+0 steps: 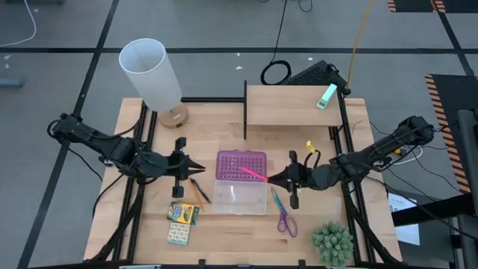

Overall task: Pack school essentials
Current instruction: Put the pink pencil into the violet plastic pencil case

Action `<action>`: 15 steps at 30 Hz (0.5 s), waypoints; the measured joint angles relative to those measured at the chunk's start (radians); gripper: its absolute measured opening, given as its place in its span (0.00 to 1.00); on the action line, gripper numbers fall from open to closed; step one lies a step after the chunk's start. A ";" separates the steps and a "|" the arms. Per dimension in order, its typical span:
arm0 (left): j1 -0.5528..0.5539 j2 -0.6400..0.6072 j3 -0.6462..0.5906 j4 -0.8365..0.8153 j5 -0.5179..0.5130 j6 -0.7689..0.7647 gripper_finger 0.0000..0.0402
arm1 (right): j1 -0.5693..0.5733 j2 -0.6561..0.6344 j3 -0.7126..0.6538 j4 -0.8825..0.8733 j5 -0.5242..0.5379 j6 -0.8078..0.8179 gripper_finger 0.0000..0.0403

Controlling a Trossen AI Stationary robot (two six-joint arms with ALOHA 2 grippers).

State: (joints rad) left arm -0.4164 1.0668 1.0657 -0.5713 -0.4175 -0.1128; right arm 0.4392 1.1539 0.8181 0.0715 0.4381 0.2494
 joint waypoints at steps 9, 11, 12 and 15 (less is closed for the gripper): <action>-0.017 0.000 0.000 -0.001 -0.038 0.004 0.08 | -0.097 0.081 0.000 0.102 -0.138 -0.040 0.03; -0.017 0.000 0.000 -0.001 -0.039 0.011 0.08 | -0.110 0.111 0.000 0.124 -0.163 -0.046 0.03; -0.017 0.000 0.000 -0.001 -0.039 0.014 0.08 | -0.116 0.129 0.000 0.139 -0.179 -0.050 0.03; -0.015 0.000 0.000 -0.001 -0.041 0.014 0.08 | -0.131 0.184 0.000 0.198 -0.210 -0.059 0.03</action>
State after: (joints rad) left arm -0.4313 1.0668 1.0657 -0.5720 -0.4582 -0.0986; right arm 0.3087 1.3377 0.8185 0.2692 0.2282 0.1905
